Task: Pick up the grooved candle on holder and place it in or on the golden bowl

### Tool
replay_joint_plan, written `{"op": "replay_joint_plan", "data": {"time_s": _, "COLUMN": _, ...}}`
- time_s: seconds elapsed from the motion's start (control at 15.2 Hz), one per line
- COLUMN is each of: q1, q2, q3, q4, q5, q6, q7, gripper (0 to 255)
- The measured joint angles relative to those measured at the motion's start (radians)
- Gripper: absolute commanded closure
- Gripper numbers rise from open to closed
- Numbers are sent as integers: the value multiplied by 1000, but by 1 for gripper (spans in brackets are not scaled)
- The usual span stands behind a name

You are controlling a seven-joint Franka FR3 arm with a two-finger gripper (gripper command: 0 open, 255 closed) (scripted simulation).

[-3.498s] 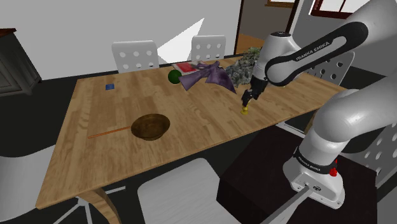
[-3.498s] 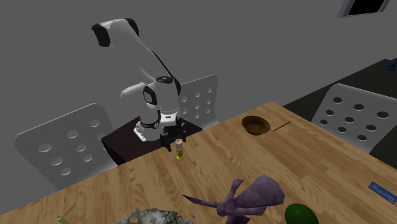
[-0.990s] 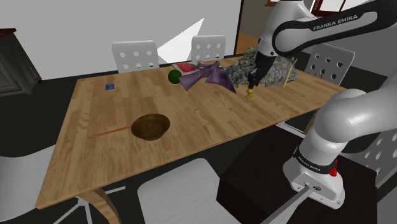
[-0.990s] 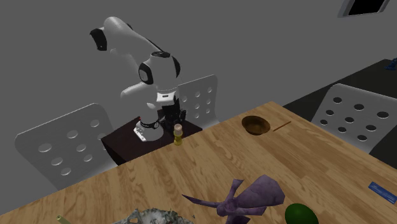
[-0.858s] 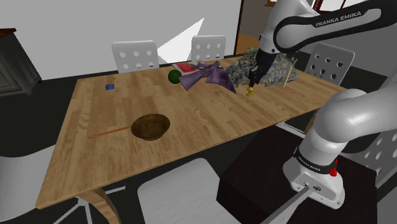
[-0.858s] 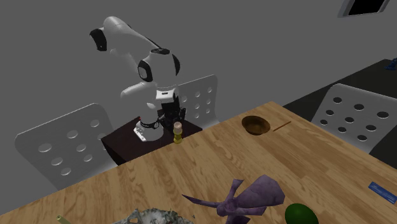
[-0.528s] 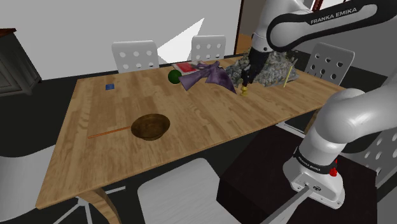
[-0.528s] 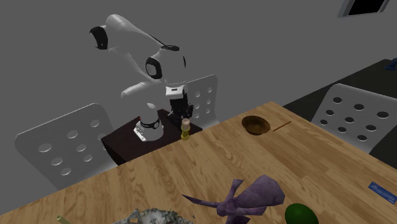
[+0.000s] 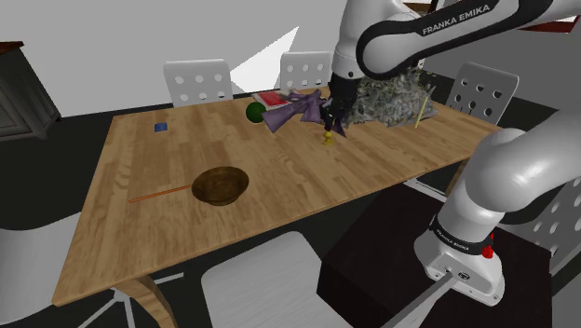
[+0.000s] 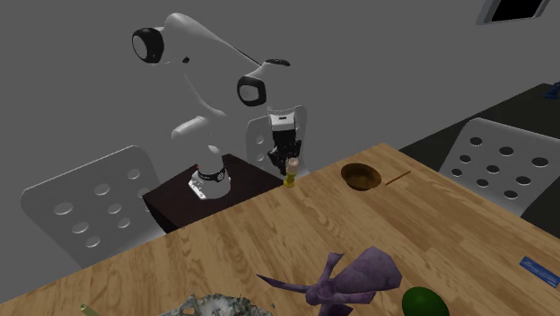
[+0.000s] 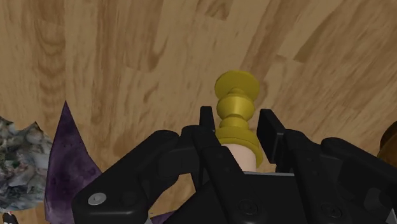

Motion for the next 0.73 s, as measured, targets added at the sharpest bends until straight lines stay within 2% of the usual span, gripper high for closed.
{"op": "replay_joint_plan", "data": {"time_s": 0.33, "q1": 25, "q2": 134, "q3": 97, "q4": 121, "q5": 10, "q6": 5, "q7": 118, "gripper": 255}}
{"op": "replay_joint_plan", "data": {"time_s": 0.73, "q1": 39, "q2": 310, "q3": 207, "q4": 295, "q5": -20, "q6": -6, "q7": 264, "gripper": 255}}
